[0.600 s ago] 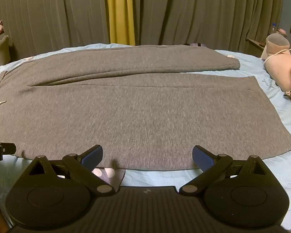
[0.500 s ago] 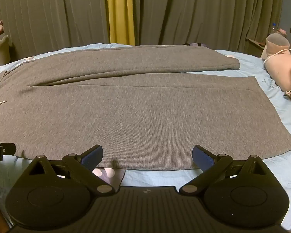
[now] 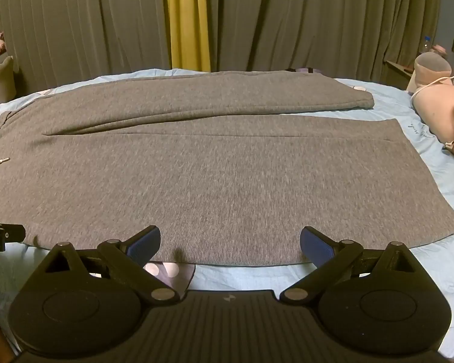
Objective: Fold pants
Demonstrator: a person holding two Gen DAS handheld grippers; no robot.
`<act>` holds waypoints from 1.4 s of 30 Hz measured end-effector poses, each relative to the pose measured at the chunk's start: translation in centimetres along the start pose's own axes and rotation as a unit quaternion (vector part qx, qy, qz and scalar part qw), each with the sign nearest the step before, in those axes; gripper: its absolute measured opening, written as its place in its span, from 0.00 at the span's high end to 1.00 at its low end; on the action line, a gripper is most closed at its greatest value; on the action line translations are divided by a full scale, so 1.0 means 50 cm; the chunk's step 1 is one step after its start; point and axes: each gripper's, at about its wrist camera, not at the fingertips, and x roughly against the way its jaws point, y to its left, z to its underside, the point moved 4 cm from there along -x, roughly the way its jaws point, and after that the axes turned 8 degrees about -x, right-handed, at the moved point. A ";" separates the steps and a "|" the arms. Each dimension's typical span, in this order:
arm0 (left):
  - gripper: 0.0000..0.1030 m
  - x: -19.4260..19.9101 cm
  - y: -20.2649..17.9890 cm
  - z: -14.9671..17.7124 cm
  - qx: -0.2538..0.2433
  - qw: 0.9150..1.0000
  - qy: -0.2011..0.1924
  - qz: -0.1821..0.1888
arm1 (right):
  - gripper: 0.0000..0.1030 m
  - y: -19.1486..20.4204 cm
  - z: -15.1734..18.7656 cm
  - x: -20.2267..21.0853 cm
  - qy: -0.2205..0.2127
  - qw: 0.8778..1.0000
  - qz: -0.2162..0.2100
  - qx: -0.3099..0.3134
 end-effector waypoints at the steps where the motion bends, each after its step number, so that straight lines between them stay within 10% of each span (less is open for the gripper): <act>1: 0.00 0.003 -0.001 0.001 0.000 1.000 0.000 0.000 | 0.04 0.000 0.000 0.000 0.000 1.000 0.000 0.000; 42: 0.00 0.002 0.008 -0.014 0.011 1.000 0.001 0.014 | 0.04 -0.043 -0.027 -0.087 0.063 0.995 0.020 -0.077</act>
